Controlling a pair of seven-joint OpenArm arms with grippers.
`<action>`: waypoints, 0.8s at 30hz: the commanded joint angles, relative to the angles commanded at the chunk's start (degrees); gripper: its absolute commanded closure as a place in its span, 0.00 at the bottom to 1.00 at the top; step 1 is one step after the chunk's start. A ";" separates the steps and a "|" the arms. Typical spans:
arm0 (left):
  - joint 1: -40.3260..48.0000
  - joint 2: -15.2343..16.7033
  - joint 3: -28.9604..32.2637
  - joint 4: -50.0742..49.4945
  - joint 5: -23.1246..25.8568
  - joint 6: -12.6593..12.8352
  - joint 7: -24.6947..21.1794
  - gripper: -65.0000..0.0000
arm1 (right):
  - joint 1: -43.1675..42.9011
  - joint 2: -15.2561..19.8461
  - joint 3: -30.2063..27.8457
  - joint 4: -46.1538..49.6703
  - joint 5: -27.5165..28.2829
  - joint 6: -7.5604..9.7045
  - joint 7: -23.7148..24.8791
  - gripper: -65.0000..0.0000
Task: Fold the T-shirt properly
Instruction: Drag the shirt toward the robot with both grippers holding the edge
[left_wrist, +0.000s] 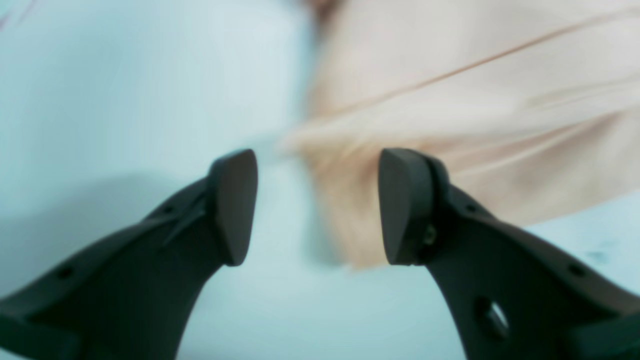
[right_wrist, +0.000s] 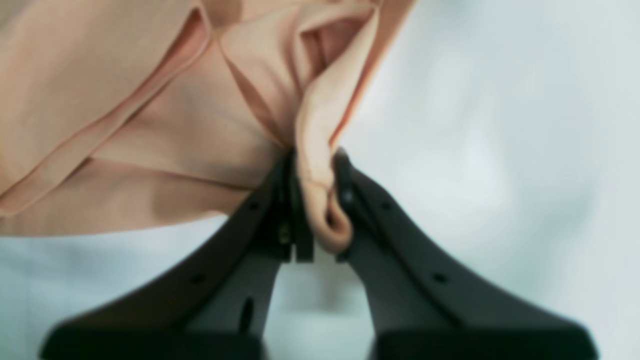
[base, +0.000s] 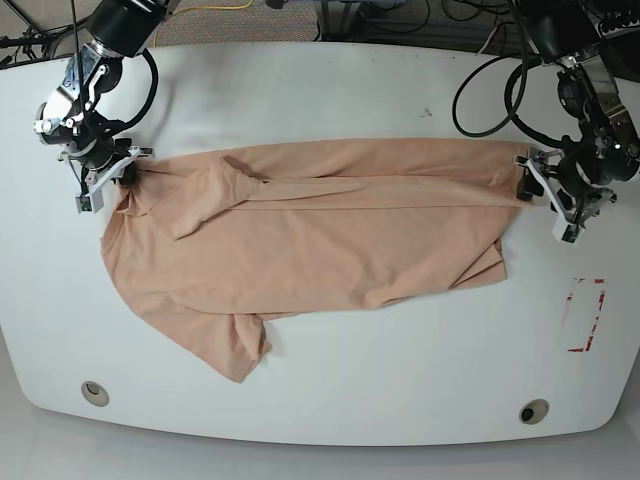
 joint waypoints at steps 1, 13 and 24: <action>0.18 0.00 -0.26 -0.09 0.00 0.00 0.09 0.45 | 0.00 0.00 -0.09 0.00 0.00 0.00 0.00 0.97; 2.55 0.09 -0.53 -5.19 0.09 0.00 0.09 0.46 | 0.00 -0.09 -0.09 0.00 0.00 0.00 0.00 0.97; 2.20 0.18 -0.18 -10.20 0.09 0.00 0.09 0.46 | 0.00 -0.09 0.00 0.00 0.00 0.00 0.00 0.97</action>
